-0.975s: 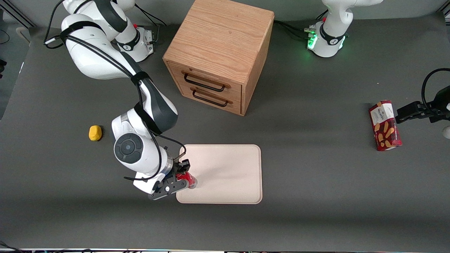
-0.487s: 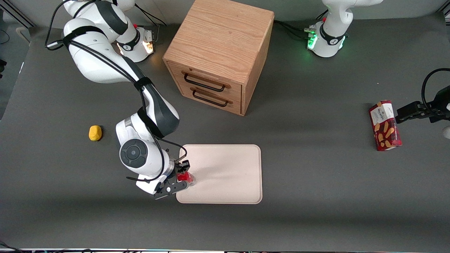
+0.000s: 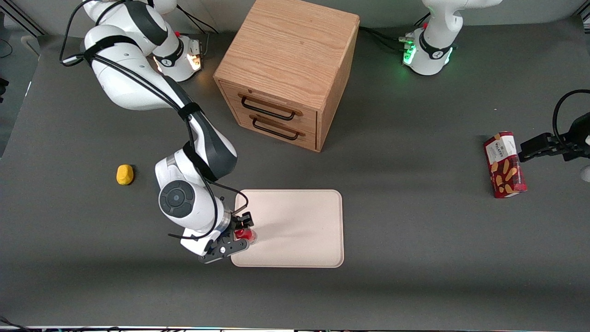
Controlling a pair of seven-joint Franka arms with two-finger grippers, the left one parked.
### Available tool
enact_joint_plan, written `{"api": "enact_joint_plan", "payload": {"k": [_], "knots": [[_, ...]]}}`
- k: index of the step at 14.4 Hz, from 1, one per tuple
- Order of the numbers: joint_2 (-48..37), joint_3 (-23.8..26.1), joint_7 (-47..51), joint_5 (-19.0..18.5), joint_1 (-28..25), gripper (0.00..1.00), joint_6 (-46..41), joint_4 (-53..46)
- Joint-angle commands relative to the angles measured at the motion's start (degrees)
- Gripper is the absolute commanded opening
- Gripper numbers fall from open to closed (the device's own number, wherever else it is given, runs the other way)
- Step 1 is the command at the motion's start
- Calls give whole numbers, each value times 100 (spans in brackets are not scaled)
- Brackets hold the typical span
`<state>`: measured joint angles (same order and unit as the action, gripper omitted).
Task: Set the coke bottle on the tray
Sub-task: 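Lower the bottle onto the tray's edge and open the right gripper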
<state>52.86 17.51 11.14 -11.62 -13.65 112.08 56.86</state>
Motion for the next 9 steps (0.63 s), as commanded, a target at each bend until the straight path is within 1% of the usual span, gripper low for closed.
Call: {"api": "enact_joint_plan", "payload": {"k": [1, 6, 9], "knots": [[-101, -2, 169, -147, 3, 100, 104, 141], [-206, -2, 292, -86, 29, 100, 52, 141], [-556, -19, 371, -51, 90, 100, -378, 237]]}}
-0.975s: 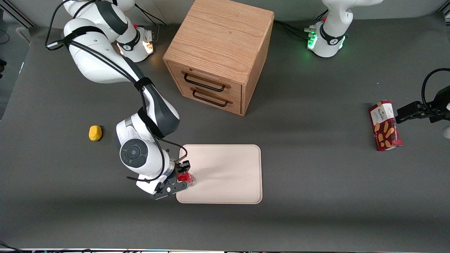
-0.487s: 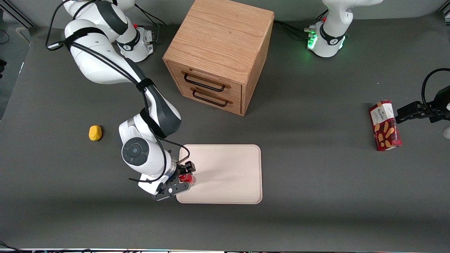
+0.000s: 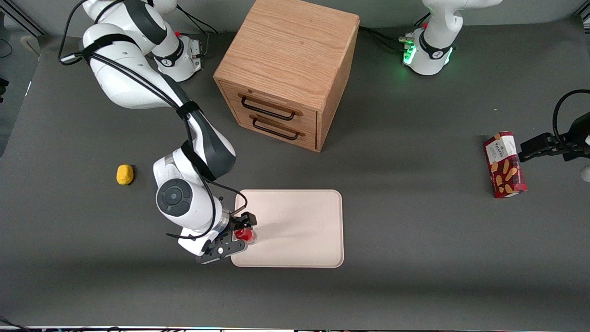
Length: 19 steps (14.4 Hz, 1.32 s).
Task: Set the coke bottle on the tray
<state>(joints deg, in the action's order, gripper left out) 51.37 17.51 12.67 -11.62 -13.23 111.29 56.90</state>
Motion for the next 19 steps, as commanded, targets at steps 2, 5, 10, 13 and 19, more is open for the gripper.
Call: {"api": "enact_joint_plan", "payload": {"k": [2, 5, 10, 13, 19], "knots": [[-941, -54, 401, 203, 163, 100, -485, 600], [-2179, -825, 333, 1168, 181, 100, -485, 1645], [-4447, -1653, 315, 1470, 181, 100, -678, 3623], [-5511, -2040, 271, 1470, 181, 100, -1012, 4467], [-6377, -2586, -99, 1444, 181, 100, -1679, 4902]]}}
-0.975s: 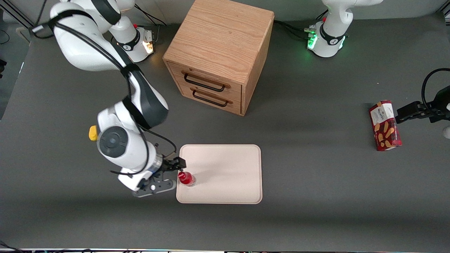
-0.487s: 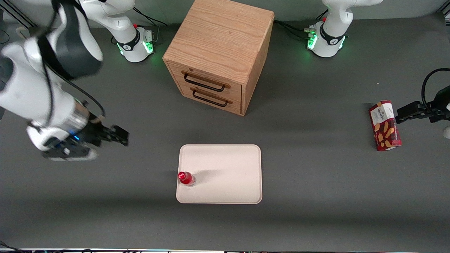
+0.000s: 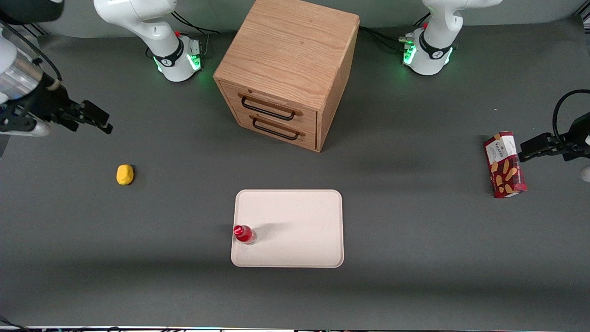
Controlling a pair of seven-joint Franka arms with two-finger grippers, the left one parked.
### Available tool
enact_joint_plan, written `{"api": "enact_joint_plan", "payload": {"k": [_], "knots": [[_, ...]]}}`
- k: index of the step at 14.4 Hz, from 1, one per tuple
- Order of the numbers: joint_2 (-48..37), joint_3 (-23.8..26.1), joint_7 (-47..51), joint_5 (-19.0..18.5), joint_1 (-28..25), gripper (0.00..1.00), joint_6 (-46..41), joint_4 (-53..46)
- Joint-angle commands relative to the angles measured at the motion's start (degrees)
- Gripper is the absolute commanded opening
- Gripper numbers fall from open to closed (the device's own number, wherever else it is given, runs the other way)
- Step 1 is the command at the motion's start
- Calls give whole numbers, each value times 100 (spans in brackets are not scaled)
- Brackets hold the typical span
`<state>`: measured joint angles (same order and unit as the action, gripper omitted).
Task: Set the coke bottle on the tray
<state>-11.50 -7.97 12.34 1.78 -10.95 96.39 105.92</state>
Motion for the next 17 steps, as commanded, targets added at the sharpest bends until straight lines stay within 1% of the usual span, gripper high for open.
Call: {"api": "enact_joint_plan", "payload": {"k": [1, 4, 6, 7, 9, 13, 17], "knots": [[-81, -38, -30, 86, -39, 100, -269, -71], [-81, -82, -47, -10, -13, 100, -270, -133], [42, -143, -100, -81, -13, 100, -296, -369], [95, -144, -118, -90, -13, 100, -392, -492], [209, -144, -327, -274, -22, 100, -830, -730], [367, -161, -872, -301, -13, 100, -946, -792], [420, -196, -803, -275, -13, 100, -946, -845]]}}
